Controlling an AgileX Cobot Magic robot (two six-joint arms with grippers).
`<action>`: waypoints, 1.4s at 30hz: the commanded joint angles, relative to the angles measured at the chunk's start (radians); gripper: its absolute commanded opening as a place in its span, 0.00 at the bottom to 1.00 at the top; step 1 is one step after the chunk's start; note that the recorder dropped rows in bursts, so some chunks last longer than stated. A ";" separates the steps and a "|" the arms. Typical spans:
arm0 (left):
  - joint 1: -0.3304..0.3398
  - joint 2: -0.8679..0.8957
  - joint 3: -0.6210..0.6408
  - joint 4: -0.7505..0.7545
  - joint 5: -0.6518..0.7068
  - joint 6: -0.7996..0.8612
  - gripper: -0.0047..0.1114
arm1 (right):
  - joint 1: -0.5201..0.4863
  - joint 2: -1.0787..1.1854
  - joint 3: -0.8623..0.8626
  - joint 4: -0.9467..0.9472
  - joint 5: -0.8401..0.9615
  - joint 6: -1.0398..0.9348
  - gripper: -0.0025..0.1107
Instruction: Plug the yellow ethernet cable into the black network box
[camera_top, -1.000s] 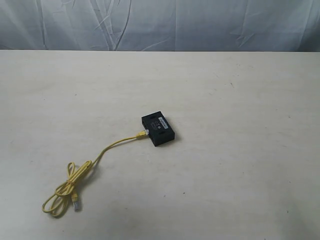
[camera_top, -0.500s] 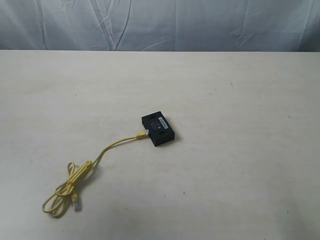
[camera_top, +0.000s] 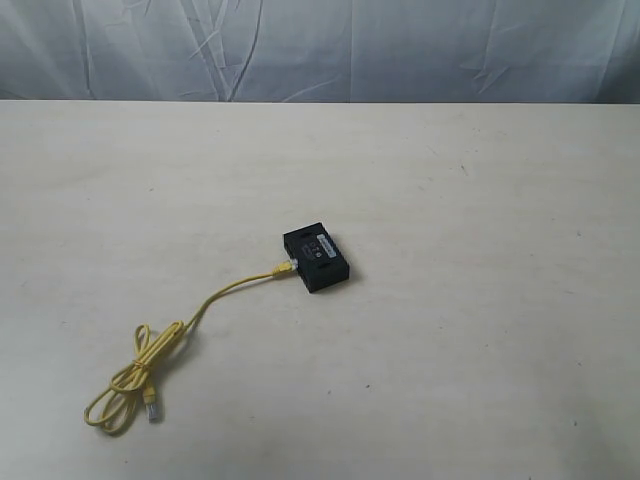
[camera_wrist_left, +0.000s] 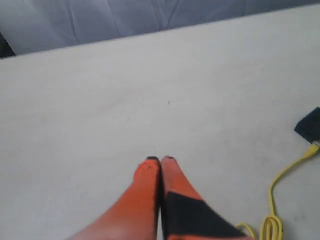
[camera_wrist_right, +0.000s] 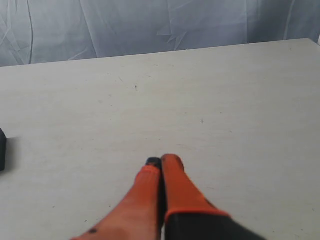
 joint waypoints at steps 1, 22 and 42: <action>0.000 -0.192 0.158 -0.007 -0.149 -0.002 0.04 | -0.004 -0.007 0.005 -0.002 -0.017 0.000 0.02; 0.000 -0.694 0.599 0.067 -0.302 -0.002 0.04 | -0.004 -0.007 0.005 -0.005 -0.011 0.000 0.02; 0.000 -0.694 0.599 0.119 -0.301 -0.318 0.04 | -0.004 -0.007 0.005 0.000 -0.017 0.000 0.02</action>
